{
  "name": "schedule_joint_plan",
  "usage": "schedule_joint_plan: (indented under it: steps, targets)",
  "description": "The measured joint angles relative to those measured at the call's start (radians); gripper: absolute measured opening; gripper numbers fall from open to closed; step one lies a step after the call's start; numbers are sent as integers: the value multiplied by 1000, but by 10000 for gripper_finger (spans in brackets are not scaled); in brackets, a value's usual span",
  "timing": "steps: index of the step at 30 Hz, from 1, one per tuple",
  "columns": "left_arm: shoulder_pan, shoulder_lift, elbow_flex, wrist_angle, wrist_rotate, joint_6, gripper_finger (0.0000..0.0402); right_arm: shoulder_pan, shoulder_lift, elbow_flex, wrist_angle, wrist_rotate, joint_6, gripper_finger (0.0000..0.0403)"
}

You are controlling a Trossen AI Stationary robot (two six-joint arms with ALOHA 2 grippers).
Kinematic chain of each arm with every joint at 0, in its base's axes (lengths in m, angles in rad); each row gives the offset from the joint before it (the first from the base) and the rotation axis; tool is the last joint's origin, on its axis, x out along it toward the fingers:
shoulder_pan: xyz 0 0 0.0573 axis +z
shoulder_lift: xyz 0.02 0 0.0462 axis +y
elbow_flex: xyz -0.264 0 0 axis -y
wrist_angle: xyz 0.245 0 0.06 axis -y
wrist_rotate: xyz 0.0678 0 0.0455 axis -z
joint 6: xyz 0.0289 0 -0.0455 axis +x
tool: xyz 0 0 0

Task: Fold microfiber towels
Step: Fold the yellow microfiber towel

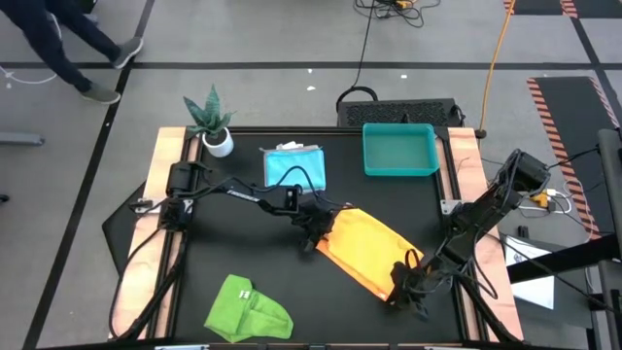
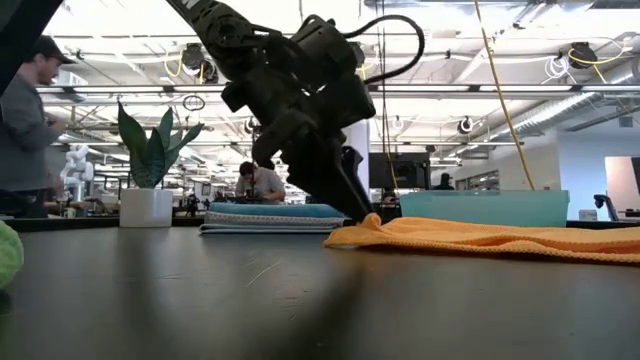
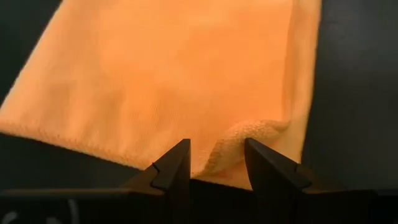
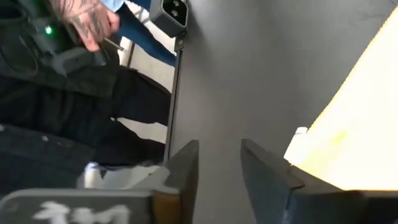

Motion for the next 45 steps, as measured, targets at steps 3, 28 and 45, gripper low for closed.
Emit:
schedule_joint_plan:
  steps: [3, 28, 45]
  targets:
    - [0, -1, 1, -25, 18, -8, 152, 0, 0, 1, -40, 0, -36, 140]
    - [-1, -1, 0, -28, 18, -68, 69, 32, 0, 0, -287, 84, -157, 118]
    - [-3, -1, 0, -27, 13, -81, 67, 32, 57, 0, -226, 34, -244, 118]
